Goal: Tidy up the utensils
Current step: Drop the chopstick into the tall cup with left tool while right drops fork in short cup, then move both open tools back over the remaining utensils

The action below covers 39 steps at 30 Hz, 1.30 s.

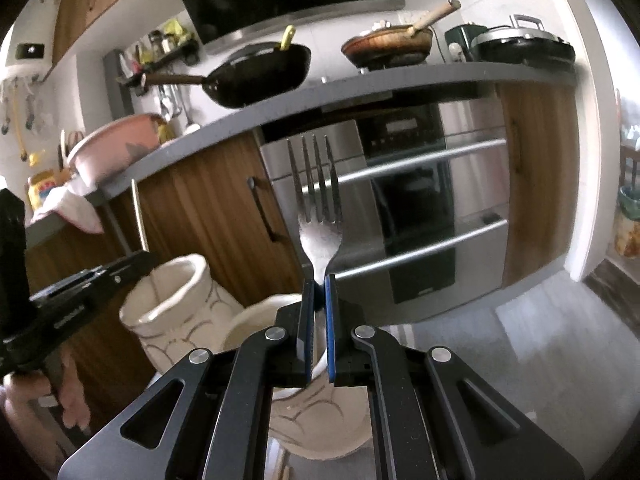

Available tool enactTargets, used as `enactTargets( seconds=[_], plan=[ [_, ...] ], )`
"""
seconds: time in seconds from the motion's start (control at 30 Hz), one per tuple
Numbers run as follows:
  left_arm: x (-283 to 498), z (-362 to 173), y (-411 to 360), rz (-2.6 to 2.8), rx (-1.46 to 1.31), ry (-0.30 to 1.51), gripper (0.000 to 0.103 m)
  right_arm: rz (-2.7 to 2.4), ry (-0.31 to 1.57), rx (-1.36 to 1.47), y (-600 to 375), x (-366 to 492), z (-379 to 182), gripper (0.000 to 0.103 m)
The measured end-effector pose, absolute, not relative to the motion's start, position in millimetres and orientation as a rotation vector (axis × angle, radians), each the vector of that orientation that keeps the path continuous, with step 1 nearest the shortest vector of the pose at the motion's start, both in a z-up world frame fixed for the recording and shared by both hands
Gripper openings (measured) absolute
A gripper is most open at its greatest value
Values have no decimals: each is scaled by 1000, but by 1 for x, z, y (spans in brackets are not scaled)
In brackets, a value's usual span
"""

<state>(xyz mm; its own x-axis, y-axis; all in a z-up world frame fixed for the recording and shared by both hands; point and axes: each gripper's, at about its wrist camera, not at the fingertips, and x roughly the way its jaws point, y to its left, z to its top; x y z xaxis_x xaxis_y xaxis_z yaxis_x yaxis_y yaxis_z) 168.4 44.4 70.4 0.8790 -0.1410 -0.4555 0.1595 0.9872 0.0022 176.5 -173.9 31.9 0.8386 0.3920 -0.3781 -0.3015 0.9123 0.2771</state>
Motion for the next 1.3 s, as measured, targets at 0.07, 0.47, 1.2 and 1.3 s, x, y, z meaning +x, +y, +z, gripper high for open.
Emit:
enactTargets(
  seconds=[0.07, 0.47, 1.2, 1.3],
  plan=[
    [168, 71, 43, -150, 51, 476, 8, 369, 453, 216, -174, 178, 30, 6],
    [158, 81, 47, -126, 42, 468, 49, 367, 470, 214, -175, 179, 28, 12],
    [72, 85, 36, -199, 85, 403, 98, 317, 433, 219, -228, 95, 38, 90],
    [62, 75, 37, -217, 76, 435, 98, 303, 453, 216, -238, 84, 30, 91]
  ],
)
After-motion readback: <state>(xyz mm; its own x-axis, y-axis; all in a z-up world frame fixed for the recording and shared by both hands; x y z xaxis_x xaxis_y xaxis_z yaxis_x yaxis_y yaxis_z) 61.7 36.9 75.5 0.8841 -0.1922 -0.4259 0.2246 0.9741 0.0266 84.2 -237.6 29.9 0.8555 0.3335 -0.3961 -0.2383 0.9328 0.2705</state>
